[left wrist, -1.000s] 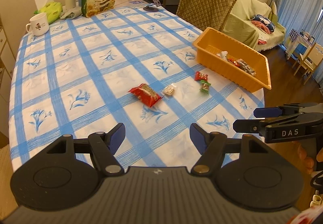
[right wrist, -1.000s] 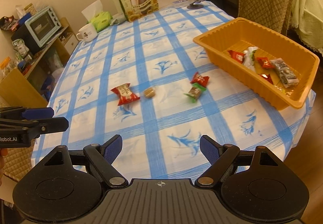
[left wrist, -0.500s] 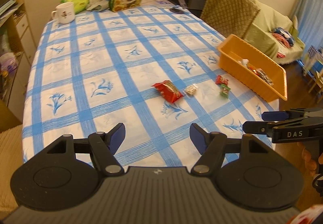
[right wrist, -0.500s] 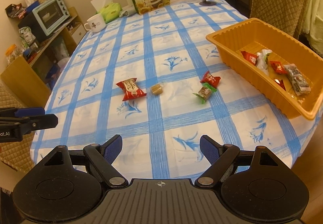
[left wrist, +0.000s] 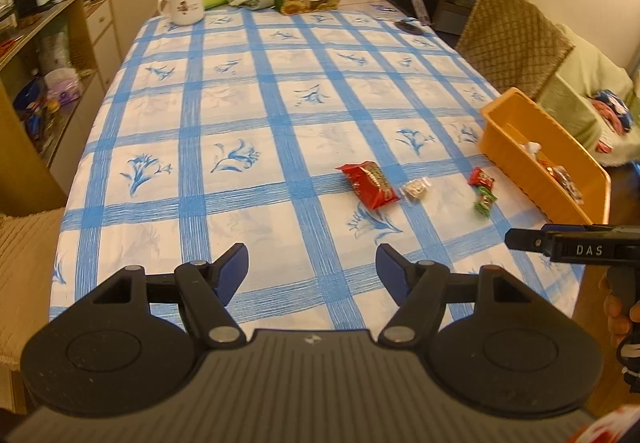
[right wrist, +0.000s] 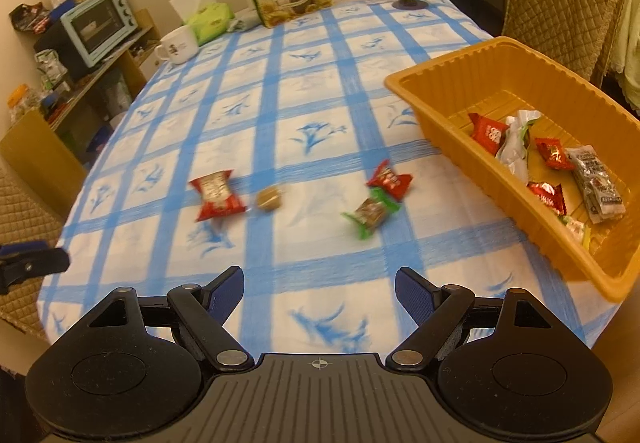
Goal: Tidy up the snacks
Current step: 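Withdraw both tools from the tray toward the remaining candies, then grasp the green-wrapped candy with the right tool while the left tool grasps the large red-and-gold candy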
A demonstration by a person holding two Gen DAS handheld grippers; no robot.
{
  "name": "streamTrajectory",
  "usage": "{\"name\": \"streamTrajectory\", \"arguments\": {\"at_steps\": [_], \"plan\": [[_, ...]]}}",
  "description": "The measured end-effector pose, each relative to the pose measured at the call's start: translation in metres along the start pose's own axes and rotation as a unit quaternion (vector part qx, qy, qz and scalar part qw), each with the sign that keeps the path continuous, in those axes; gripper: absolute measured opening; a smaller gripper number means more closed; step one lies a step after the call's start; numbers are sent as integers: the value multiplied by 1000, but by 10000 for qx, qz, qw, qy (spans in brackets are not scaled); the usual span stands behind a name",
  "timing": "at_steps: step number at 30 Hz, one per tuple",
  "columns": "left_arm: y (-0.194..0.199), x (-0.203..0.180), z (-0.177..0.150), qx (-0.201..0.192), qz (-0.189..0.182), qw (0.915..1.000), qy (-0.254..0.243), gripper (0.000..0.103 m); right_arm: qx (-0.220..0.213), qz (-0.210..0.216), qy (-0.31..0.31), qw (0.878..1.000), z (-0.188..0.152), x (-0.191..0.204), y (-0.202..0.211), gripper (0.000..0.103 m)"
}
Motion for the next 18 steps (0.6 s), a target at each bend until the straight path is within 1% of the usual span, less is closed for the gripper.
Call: {"name": "streamTrajectory", "arguments": {"at_steps": [4,7,13,16,18], "plan": [[-6,-1,0,25,118,9999,113,68,-27,-24,68,10000,9,-10,-12,81],[-9,-2,0,49,204,9996,177,68,12,48,29,10000,14,-14,-23,73],[-10,2,-2,90,385,9987,310,68,45,159,-271,9995,26,-23,-44,61],[-10,6,-3,117,475,9981,381,68,36,135,-462,9988,32,-28,-52,54],[-10,9,-4,127,518,9977,417,68,22,95,-538,9985,35,-31,-56,51]]}}
Point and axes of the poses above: each gripper's, at about its wrist camera, not at the fingertips, and y roughly against the way its jaws point, x to its left, z to its top, the point moved 9 cm from there along -y, roughly the way its jaws point, and after that the axes turned 4 degrees about -y, right-handed, at the moved point
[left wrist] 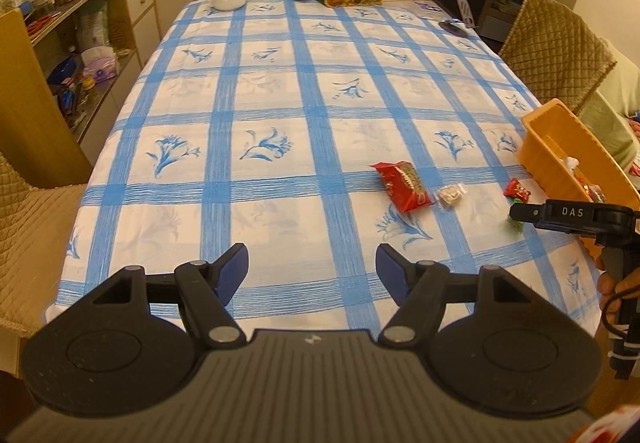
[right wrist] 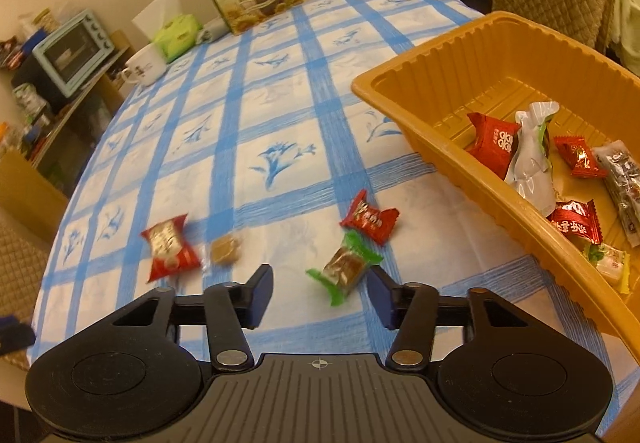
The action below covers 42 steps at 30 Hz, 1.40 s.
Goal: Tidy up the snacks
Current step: 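Grasp the green-wrapped candy with the right tool while the left tool grasps the large red-and-gold candy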
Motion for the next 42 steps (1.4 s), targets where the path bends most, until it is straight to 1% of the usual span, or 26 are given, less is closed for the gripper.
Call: {"name": "streamTrajectory", "arguments": {"at_steps": [6,9,13,15,19,20,24,29,35,36,41,42], "plan": [[-4,3,0,28,51,10000,54,68,40,-193,69,9998,3,-2,-13,43],[-6,2,0,37,35,10000,47,68,58,-320,189,9993,3,-2,-19,37],[-10,-1,1,63,-2,10000,14,68,-6,-521,601,9968,2,3,-24,32],[-12,-3,2,71,-23,10000,-9,68,-31,-625,850,9944,-1,6,-27,31],[-17,-7,5,77,-72,9999,-73,68,-109,-836,1318,9877,-7,10,-30,22],[-18,-9,6,78,-90,9999,-95,68,-129,-866,1408,9862,-8,10,-31,22],[-25,-18,10,72,-188,9996,-188,68,-87,-802,1478,9857,-9,10,-31,21],[-36,-36,15,54,-377,9987,-325,68,-42,-522,1331,9897,-6,14,-16,21],[-53,-59,21,49,-588,9972,-464,66,-209,-253,1131,9930,7,18,11,21],[-56,-62,22,52,-610,9970,-478,64,-235,-226,1100,9934,9,17,15,21],[-72,-74,30,64,-678,9966,-454,61,-376,-156,960,9945,18,11,33,21],[-75,-76,31,59,-697,9966,-442,60,-402,-150,935,9947,19,10,36,21]]}}
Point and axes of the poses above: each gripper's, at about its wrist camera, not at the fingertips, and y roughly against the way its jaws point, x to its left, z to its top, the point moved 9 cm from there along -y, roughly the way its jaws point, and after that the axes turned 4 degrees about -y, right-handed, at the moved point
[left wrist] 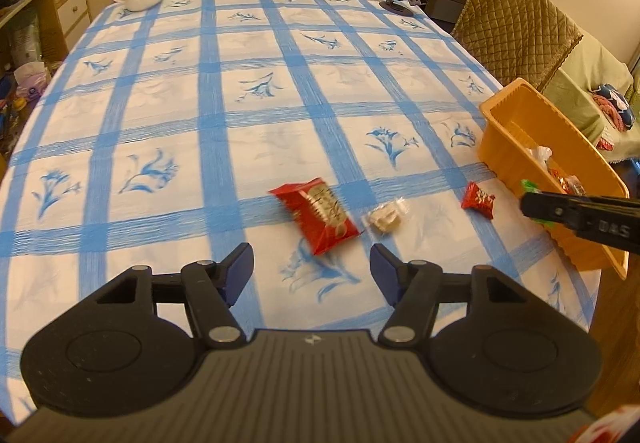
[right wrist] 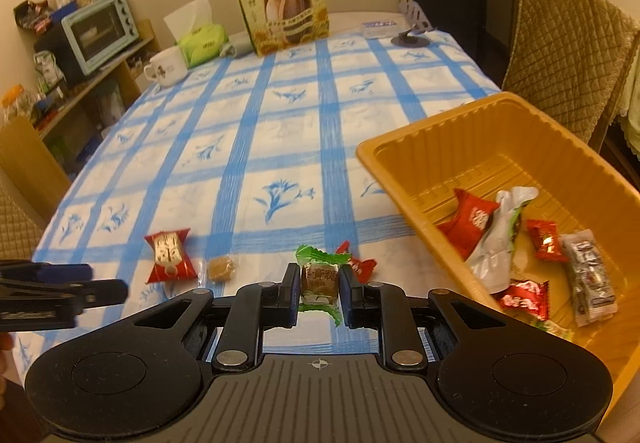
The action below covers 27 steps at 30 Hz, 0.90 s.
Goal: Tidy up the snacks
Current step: 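Grasp the green-wrapped candy with the right tool while the left tool grasps the large red-and-gold candy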
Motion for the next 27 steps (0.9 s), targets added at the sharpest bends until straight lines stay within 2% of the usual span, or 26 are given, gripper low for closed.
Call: {"name": "streamTrajectory", "arguments": {"at_steps": [3,10,17,23,25,27], "plan": [[-11,-5,6,-26,-43,10000,37,54,-73,-3,-48,10000,3,-4,7,21],[-35,-12,18,-10,4,10000,59,54,-251,-56,-123,9996,14,-15,21,21],[-55,-12,23,81,158,9998,29,47,-362,-87,-203,9991,22,-24,29,21],[-63,-9,24,155,228,9996,-21,37,-382,-88,-232,9990,25,-28,30,21],[-65,-7,23,195,249,9995,-34,26,-377,-84,-243,9990,25,-28,31,21],[-64,-6,22,189,232,9995,-48,25,-379,-75,-243,9990,25,-28,31,21]]}}
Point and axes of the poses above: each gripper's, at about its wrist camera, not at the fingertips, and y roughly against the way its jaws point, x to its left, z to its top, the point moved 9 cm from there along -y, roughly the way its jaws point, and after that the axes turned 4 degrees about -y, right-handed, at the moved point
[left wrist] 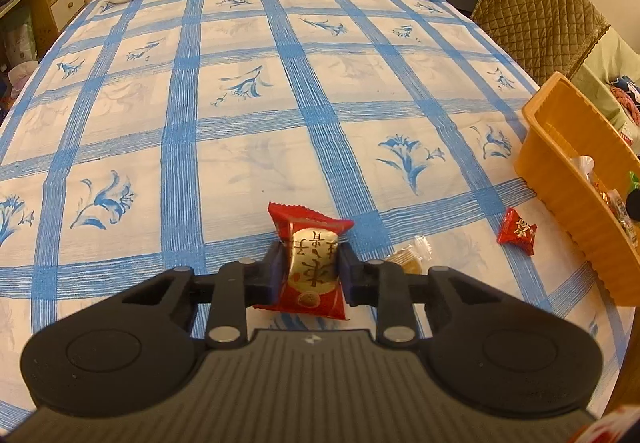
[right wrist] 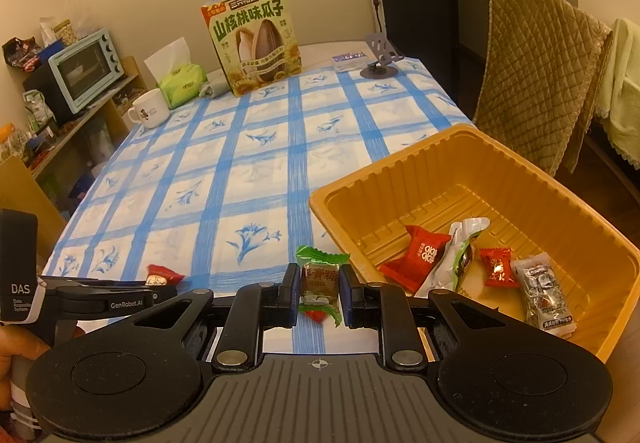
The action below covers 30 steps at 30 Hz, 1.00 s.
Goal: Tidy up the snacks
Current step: 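Grasp the green-wrapped candy with the right tool while the left tool grasps the large red-and-gold candy, then carry the red-and-gold candy with the left tool while the right tool carries the green candy over the tray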
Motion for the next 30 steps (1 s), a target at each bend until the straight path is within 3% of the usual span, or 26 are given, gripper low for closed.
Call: {"name": "streamTrajectory", "arguments": {"at_steps": [5,15,30], "plan": [[5,4,-2,-3,105,9998,-158,23,8,57,8,10000,0,5,0,21],[29,30,-8,-55,172,9998,9,22,8,188,83,9998,0,19,0,21],[95,43,-23,-274,-80,9996,-36,22,23,367,123,9992,-13,45,15,21]]}}
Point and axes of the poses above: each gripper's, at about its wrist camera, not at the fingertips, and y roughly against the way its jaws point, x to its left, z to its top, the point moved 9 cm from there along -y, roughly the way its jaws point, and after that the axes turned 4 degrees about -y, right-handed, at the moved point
